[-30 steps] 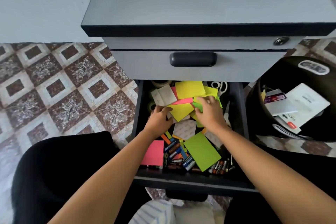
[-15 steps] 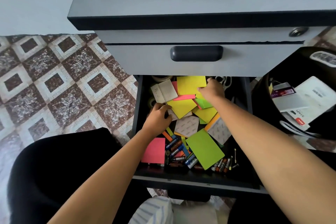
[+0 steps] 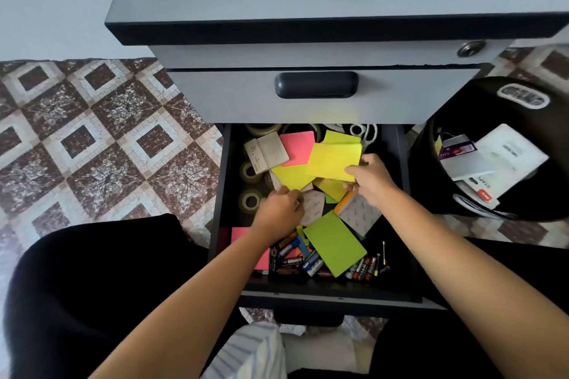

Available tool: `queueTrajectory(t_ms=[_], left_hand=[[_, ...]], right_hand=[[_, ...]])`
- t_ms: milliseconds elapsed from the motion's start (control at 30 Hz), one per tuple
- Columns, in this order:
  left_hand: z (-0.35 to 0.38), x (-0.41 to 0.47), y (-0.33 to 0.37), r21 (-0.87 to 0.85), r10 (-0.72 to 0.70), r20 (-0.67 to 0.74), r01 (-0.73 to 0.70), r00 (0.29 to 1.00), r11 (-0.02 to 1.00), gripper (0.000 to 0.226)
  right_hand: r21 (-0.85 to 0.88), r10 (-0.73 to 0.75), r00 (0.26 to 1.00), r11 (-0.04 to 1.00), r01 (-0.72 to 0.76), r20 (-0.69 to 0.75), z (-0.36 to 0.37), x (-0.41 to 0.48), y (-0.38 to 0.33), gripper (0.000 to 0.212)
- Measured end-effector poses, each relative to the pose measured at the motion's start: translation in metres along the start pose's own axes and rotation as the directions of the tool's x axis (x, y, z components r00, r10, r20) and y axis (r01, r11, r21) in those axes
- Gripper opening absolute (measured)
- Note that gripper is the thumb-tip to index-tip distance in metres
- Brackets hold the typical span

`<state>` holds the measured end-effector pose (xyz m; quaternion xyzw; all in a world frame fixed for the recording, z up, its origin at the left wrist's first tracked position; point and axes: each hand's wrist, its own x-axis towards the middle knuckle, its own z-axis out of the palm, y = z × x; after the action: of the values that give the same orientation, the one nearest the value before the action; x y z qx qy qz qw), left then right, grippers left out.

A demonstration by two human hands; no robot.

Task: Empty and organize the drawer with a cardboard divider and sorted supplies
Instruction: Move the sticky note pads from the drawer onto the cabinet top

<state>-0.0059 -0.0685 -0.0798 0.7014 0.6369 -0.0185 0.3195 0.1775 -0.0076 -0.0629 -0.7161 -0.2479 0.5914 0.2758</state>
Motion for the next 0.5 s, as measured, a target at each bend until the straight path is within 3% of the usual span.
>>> queueTrajectory(t_ms=[67,167,333,400,500], left_hand=[[0.013,-0.002,0.013,-0.016,0.017,0.097,-0.015,0.995,1.0,0.029],[0.034,-0.006,0.028,0.09,0.024,0.189,-0.041,0.982,0.995,0.04],[0.046,-0.015,0.047,0.228,-0.051,0.137,0.018,0.989,0.973,0.068],[0.045,-0.013,0.049,0.189,-0.067,0.141,0.04,0.988,0.981,0.065],[0.034,-0.008,0.047,-0.079,-0.068,0.226,0.088,0.972,0.993,0.04]], right_hand=[[0.013,0.006,1.0,1.0,-0.006,0.0,-0.007,-0.01,0.008,0.049],[-0.02,-0.018,1.0,1.0,0.018,0.008,-0.014,-0.025,0.02,0.043],[-0.088,-0.107,0.992,0.991,0.1,-0.072,-0.018,-0.047,0.039,0.028],[-0.071,-0.12,0.987,0.991,0.113,-0.104,-0.018,-0.052,0.043,0.027],[0.06,-0.095,0.987,0.993,0.104,-0.128,-0.018,-0.058,0.042,0.027]])
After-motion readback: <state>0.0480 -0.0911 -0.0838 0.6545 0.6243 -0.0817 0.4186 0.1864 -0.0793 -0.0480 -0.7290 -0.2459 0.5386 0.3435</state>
